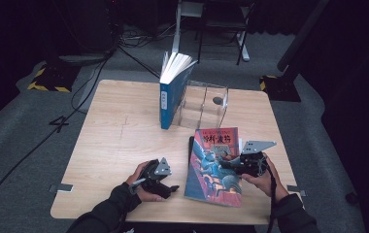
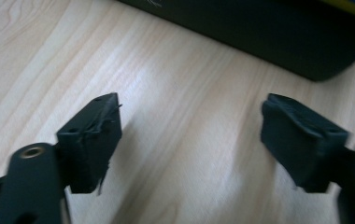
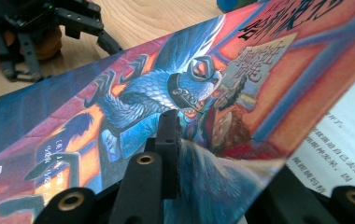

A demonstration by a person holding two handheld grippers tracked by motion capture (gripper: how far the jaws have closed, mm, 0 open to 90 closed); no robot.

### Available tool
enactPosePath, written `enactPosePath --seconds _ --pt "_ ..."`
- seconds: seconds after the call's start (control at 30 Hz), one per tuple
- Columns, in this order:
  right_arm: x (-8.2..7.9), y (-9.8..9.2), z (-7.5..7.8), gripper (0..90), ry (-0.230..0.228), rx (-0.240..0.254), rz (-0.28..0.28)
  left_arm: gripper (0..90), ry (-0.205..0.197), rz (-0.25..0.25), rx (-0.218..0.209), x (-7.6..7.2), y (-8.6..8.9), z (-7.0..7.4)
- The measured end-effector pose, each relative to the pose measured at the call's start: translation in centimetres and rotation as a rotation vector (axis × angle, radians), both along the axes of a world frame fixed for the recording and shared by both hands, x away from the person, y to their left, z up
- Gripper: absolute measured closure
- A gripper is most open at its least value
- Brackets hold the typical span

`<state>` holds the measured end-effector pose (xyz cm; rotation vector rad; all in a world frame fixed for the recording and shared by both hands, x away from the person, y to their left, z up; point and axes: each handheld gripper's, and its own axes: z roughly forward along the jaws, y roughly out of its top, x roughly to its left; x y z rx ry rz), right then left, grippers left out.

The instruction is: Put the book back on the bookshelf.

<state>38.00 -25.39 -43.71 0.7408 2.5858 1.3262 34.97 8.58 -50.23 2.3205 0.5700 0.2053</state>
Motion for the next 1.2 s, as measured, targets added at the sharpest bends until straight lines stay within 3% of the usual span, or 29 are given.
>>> enactPosePath --seconds 0.2,0.47,0.6,0.7,0.77,0.8,0.97,1.13,1.2 --pt "-0.2 0.4 -0.3 79.9 -0.038 0.031 0.011 27.2 -0.001 0.015 -0.014 2.0 -0.7 0.4" --pt "-0.5 0.4 -0.4 80.9 -0.080 0.048 0.010 37.5 -0.029 0.038 -0.069 5.2 -1.7 1.4" --pt "-0.6 0.3 -0.3 81.0 -0.090 0.057 0.011 47.4 -0.012 0.057 -0.108 6.5 -1.9 1.5" --pt "-0.6 0.2 -0.1 81.0 -0.091 0.063 0.013 50.0 0.009 0.060 -0.155 7.5 -2.3 1.5" --pt "-0.7 0.3 -0.1 81.1 -0.097 0.068 0.015 52.0 0.002 0.069 -0.182 7.9 -2.6 1.8" --pt "-0.7 0.3 0.0 81.1 -0.100 0.068 0.016 56.1 -0.002 0.072 -0.185 8.3 -2.7 1.9" --pt "-0.9 0.2 0.2 81.3 -0.123 0.078 0.026 57.9 -0.001 0.101 -0.186 9.4 -2.9 2.8" --pt "-1.1 0.0 0.9 81.5 -0.154 0.101 0.022 65.8 -0.001 0.064 -0.237 10.2 -2.8 4.1" --pt "-1.3 0.0 1.8 81.9 -0.199 0.111 0.016 70.4 -0.001 0.032 -0.283 10.7 -2.6 5.3"
